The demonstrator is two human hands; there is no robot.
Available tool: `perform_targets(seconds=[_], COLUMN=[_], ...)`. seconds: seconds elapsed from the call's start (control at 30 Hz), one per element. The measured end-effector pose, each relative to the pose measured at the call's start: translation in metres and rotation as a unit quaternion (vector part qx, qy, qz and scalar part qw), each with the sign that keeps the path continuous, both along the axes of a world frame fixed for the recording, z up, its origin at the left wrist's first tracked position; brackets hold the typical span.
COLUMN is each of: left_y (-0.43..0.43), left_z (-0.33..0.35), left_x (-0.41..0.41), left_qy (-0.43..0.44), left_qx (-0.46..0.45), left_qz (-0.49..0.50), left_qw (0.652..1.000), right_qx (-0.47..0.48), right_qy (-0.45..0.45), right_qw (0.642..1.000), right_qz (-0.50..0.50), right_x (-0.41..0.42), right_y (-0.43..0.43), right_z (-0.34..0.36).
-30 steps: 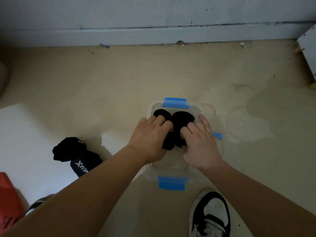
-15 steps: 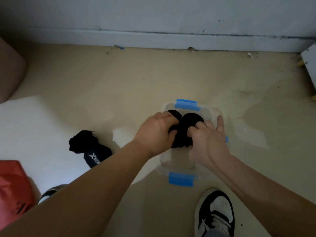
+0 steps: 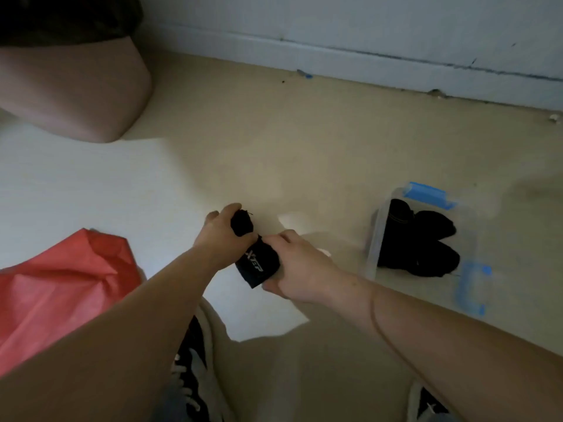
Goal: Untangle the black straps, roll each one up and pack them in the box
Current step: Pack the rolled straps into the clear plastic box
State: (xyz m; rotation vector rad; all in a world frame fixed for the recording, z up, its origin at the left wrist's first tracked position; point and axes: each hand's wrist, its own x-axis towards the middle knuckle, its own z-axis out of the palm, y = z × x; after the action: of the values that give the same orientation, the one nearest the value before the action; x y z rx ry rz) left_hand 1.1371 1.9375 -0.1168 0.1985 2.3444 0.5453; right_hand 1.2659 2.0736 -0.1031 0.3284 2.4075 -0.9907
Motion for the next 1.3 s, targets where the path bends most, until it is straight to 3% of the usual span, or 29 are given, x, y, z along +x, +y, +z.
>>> perform_targets(seconds=[0.13, 0.27, 0.43, 0.53, 0.6, 0.77, 0.93, 1.07, 1.17, 1.3], left_y=[-0.010, -0.006, 0.002, 0.008, 0.017, 0.064, 0.128, 0.167, 0.188, 0.210], left_z=[-0.003, 0.000, -0.004, 0.000, 0.009, 0.052, 0.084, 0.092, 0.095, 0.092], left_x=[0.005, 0.014, 0.027, 0.028, 0.023, 0.021, 0.048, 0.085, 0.106, 0.128], left_qy=[0.021, -0.032, -0.095, -0.117, -0.113, -0.102, -0.088, -0.031, -0.002, -0.019], left_qx=[0.009, 0.029, 0.091, 0.128, 0.150, 0.206, 0.242, 0.222, 0.148, 0.004], left_qz=[0.047, 0.104, 0.152, 0.219, 0.249, 0.218, 0.110, -0.051, -0.216, -0.415], left_qw=[0.999, 0.994, 0.980, 0.960, 0.950, 0.948, 0.960, 0.973, 0.965, 0.910], right_qx=[-0.007, -0.028, 0.016, -0.079, -0.148, -0.161, -0.125, -0.069, -0.077, -0.024], right_qy=[-0.024, -0.046, -0.073, -0.104, -0.089, 0.008, 0.026, 0.000, -0.036, -0.029], right_qw=[1.000, 0.996, 0.992, 0.973, 0.953, 0.942, 0.936, 0.941, 0.958, 0.982], right_qz=[-0.019, -0.072, -0.098, -0.192, -0.249, -0.293, -0.328, -0.332, -0.276, -0.183], right_x=[-0.007, 0.003, 0.016, 0.016, 0.015, 0.023, 0.077, 0.133, 0.162, 0.177], right_y=[-0.024, -0.030, -0.020, -0.015, -0.008, 0.039, 0.101, 0.147, 0.167, 0.176], right_z=[-0.025, -0.044, -0.044, -0.025, -0.006, 0.054, 0.089, 0.093, 0.088, 0.071])
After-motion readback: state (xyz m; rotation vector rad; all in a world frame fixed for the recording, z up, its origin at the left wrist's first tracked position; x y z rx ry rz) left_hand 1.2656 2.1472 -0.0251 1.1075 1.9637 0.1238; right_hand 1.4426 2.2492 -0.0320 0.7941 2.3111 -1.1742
